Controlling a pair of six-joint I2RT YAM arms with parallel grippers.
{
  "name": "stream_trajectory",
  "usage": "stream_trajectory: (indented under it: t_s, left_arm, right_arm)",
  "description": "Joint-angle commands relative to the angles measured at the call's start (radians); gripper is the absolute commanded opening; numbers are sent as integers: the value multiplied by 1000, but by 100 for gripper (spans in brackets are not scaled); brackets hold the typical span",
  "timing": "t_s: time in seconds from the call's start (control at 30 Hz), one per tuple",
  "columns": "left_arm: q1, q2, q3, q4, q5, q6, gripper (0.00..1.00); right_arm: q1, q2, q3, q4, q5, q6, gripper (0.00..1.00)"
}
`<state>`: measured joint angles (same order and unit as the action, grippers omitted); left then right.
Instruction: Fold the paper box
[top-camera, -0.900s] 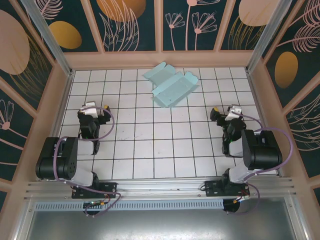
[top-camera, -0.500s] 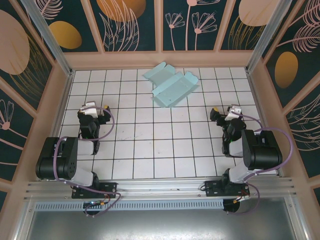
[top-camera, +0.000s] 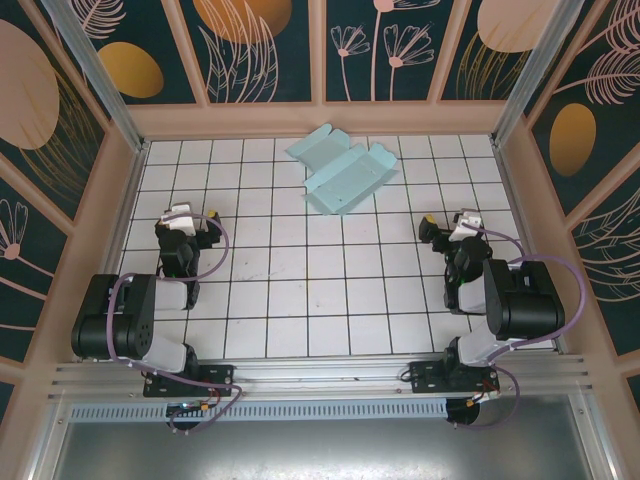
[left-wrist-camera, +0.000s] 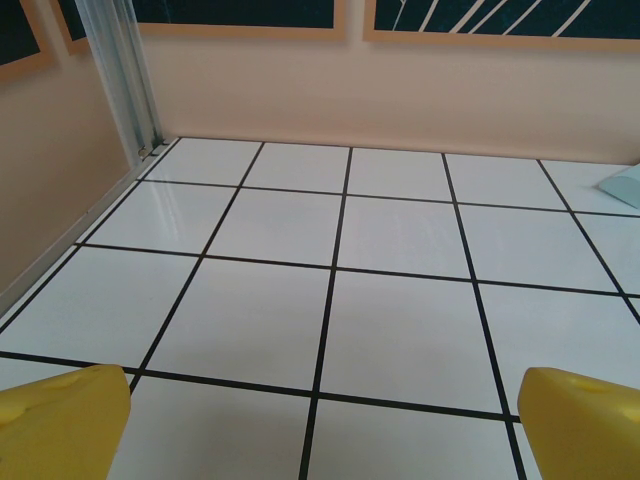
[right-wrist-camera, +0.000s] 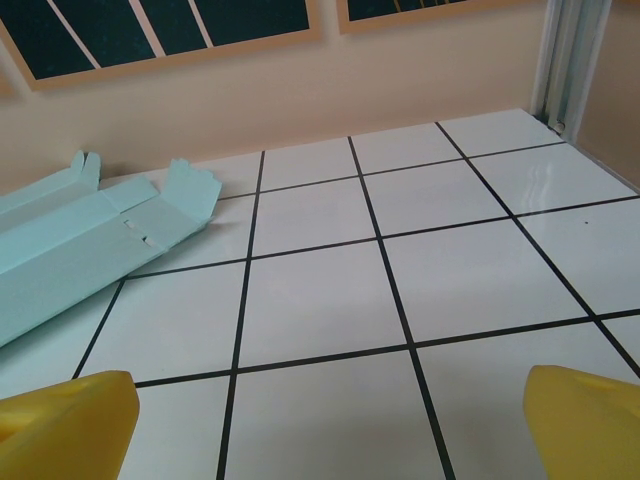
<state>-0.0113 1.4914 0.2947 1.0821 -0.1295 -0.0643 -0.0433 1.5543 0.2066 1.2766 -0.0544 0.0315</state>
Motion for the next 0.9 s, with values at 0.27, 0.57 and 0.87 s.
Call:
stream_trajectory:
  t_s: [0.27, 0.57, 0.87]
  left_arm:
    - [-51, -235, 88, -220, 43, 5, 99]
    - [-197, -199, 195, -284, 130, -215, 99]
    - [-291, 51, 446, -572, 119, -877, 99]
  right_arm:
    - [10, -348, 75, -410, 1, 82, 99]
    - [70, -330, 321, -759, -207, 436, 99]
    - [182, -113, 507, -806, -243, 505, 97]
